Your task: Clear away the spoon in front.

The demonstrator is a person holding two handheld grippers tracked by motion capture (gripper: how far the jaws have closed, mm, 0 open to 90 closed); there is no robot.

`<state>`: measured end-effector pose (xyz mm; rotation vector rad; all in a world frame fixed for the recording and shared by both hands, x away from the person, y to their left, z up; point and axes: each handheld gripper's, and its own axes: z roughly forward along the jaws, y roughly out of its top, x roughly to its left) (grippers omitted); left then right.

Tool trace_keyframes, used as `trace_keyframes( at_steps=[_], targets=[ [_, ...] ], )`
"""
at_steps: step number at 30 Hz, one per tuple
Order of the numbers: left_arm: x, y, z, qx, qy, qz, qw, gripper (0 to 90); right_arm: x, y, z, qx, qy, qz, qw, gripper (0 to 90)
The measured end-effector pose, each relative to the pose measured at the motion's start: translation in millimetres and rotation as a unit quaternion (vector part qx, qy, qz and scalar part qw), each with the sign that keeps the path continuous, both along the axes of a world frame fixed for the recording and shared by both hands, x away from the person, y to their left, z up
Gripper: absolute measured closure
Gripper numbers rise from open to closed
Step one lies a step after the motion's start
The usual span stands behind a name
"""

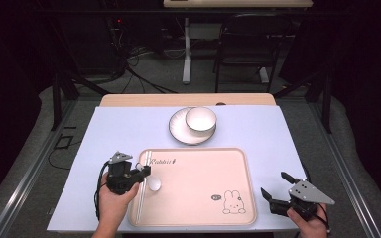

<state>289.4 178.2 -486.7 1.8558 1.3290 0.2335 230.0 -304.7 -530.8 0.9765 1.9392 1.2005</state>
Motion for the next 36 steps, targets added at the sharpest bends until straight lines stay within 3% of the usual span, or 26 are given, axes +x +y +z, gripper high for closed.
trace_keyframes(
  at_steps=[10, 16, 27, 36],
  targets=[
    [-17.9, 1.5, -4.7, 0.013, 0.011, -0.015, 0.9997, 84.7, 0.0, 0.1, -0.4, 0.003, 0.002, -0.002, 1.0000, 14.4],
    [-18.9, 2.6, -2.8, 0.022, 0.023, -0.010, 0.9994, 84.4, 0.2, 0.3, -0.5, 0.001, 0.003, 0.000, 1.0000, 14.5],
    [0.1, 1.1, -7.0, 0.041, 0.037, 0.007, 0.9984, 80.2, 0.5, 0.5, -0.9, 0.001, 0.004, -0.001, 1.0000, 14.5],
    [28.2, -4.4, -16.3, 0.051, 0.058, 0.015, 0.9969, 77.2, 0.7, 0.7, -1.1, 0.001, 0.004, 0.000, 1.0000, 14.5]
  ],
)
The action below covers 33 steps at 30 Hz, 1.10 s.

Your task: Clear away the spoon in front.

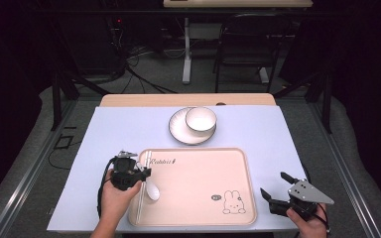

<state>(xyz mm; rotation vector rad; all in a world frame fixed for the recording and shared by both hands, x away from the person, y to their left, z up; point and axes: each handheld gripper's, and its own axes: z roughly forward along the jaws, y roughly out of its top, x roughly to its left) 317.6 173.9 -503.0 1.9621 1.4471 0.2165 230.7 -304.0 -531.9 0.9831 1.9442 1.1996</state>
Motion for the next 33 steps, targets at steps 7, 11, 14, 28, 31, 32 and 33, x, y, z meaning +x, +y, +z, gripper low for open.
trace_keyframes(
  at_steps=[7, 11, 14, 28, 31, 32, 33],
  targets=[
    [19.3, -2.2, -13.1, -0.016, 0.019, 0.010, 0.9996, 75.7, -0.1, -0.2, 0.1, 0.000, 0.000, 0.000, 1.0000, 14.4],
    [26.4, -1.4, -21.3, -0.030, 0.030, 0.009, 0.9990, 75.2, 0.0, -0.4, 0.1, 0.000, 0.000, 0.000, 1.0000, 14.4],
    [30.8, -1.1, -26.9, -0.038, 0.039, 0.014, 0.9984, 74.8, 0.2, -0.4, 0.2, 0.000, 0.000, 0.001, 1.0000, 14.4],
    [39.4, -3.4, -41.8, -0.056, 0.047, 0.029, 0.9969, 74.6, -0.1, -0.1, 0.5, -0.001, -0.001, 0.001, 1.0000, 14.4],
    [39.9, -3.0, -44.7, -0.059, 0.049, 0.032, 0.9966, 74.0, 0.2, 0.0, 0.7, -0.001, -0.002, 0.003, 1.0000, 14.4],
    [39.9, -2.4, -45.1, -0.062, 0.048, 0.033, 0.9963, 73.8, 0.2, 0.2, 0.8, -0.002, -0.002, 0.003, 1.0000, 14.4],
    [39.9, -2.0, -45.3, -0.065, 0.049, 0.035, 0.9960, 73.7, 0.2, 0.4, 0.8, -0.002, -0.002, 0.004, 1.0000, 14.4]
  ],
)
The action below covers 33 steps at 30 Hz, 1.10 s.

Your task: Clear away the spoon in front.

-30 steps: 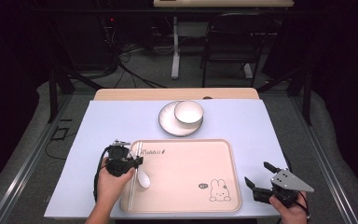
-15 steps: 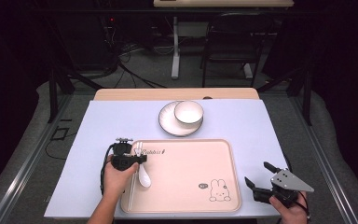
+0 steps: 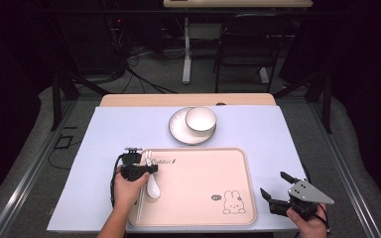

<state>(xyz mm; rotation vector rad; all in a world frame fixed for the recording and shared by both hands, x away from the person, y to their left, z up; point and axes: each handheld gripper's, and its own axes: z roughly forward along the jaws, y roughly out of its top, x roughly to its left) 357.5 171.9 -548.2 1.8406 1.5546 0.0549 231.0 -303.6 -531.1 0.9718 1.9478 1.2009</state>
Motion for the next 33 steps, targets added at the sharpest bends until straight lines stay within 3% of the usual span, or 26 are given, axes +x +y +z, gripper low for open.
trace_keyframes(
  at_steps=[11, 21, 33],
  targets=[
    [-0.6, 2.7, -1.2, -0.012, 0.000, 0.009, 0.9999, 71.8, 0.5, -0.6, 0.0, 0.000, 0.001, 0.000, 1.0000, 14.5],
    [-2.8, 1.9, -0.8, -0.001, -0.009, 0.009, 0.9999, 68.8, 0.6, -0.6, 0.0, 0.000, 0.002, 0.001, 1.0000, 14.4],
    [-3.8, 3.8, 0.3, -0.005, -0.007, 0.011, 0.9999, 63.7, 0.8, -0.7, 0.1, 0.000, 0.002, 0.002, 1.0000, 14.4]
  ],
)
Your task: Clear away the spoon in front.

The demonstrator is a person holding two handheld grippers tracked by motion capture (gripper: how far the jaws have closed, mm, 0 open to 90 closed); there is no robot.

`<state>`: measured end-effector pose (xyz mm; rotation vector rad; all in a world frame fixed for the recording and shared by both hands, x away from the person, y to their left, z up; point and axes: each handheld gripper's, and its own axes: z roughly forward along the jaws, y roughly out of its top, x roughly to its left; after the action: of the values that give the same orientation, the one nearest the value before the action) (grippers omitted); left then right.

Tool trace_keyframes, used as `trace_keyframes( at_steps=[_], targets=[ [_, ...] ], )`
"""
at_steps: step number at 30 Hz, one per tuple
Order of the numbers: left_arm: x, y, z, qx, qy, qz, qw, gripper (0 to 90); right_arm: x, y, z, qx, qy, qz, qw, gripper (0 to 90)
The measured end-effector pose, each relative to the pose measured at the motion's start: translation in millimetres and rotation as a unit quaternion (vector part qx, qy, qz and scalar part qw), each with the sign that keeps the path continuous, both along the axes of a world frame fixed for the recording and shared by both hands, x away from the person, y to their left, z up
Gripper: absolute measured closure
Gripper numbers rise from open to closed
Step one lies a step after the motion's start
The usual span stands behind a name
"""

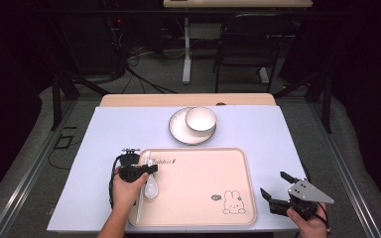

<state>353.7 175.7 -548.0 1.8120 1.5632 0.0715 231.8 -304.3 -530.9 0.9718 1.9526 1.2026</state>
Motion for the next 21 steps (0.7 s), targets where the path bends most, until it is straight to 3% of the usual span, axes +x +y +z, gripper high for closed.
trace_keyframes(
  at_steps=[14, 21],
  targets=[
    [-5.0, 3.7, 7.5, 0.007, -0.013, 0.005, 0.9999, 58.3, 0.4, -0.1, 0.0, 0.001, 0.001, 0.000, 1.0000, 14.4],
    [-9.8, 1.7, 12.8, 0.016, -0.031, 0.003, 0.9994, 50.4, 0.1, -0.7, 0.1, 0.000, 0.000, 0.001, 1.0000, 14.5]
  ],
)
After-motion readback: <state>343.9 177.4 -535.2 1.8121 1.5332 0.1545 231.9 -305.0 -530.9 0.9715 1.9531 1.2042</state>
